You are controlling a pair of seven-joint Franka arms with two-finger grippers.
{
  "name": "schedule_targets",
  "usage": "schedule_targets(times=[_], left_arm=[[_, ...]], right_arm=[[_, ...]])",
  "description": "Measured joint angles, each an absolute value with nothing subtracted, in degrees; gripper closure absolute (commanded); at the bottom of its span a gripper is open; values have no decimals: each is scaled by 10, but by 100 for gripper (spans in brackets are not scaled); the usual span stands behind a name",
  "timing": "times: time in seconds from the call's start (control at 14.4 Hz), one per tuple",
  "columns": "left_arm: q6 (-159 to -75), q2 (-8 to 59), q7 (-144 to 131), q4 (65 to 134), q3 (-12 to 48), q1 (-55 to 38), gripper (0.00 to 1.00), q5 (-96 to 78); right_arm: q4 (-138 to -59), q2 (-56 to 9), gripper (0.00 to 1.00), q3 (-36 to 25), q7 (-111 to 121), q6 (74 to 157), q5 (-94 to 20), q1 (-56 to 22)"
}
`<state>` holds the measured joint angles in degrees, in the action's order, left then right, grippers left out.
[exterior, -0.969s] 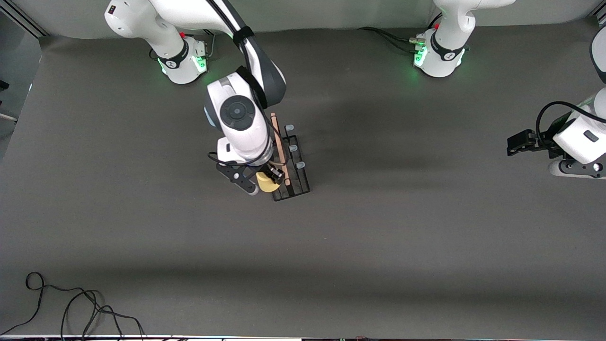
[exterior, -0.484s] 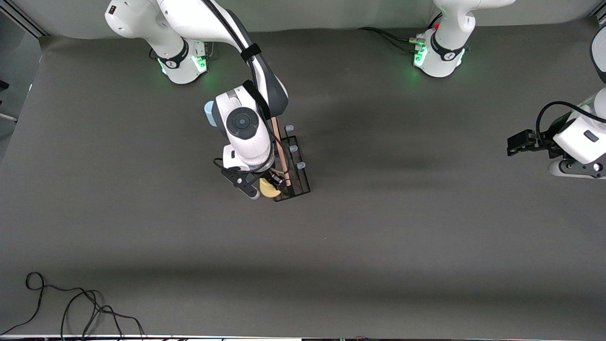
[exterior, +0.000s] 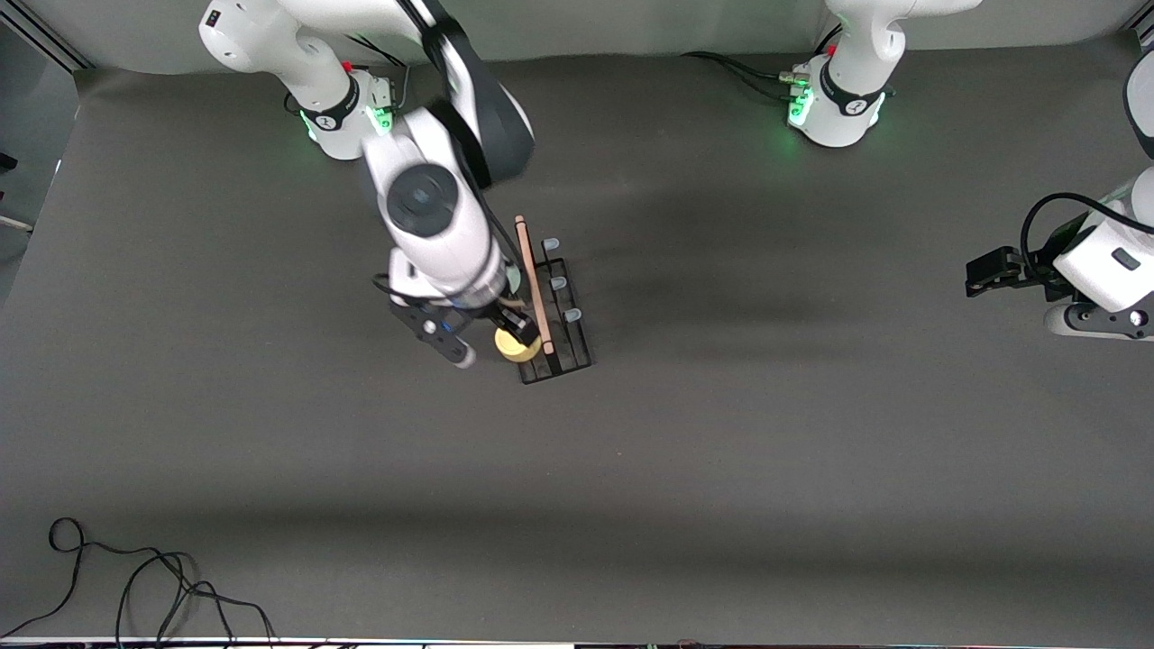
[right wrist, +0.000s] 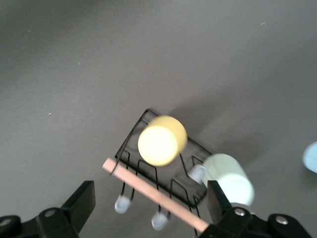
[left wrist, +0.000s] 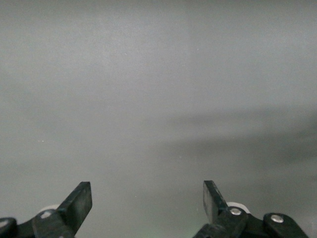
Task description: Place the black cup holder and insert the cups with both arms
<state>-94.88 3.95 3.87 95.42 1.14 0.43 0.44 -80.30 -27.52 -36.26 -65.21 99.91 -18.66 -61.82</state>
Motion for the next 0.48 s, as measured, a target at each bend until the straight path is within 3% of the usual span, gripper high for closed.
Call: schedule_targets(times=[0.14, 0.48], left_arm=[[-949, 39, 39, 954, 11, 4, 0, 4], [-949, 39, 39, 954, 11, 4, 0, 4]], right_arm=[[-766, -247, 0, -377, -642, 932, -184, -615], [-760, -182, 0, -423, -501, 845, -150, -611]])
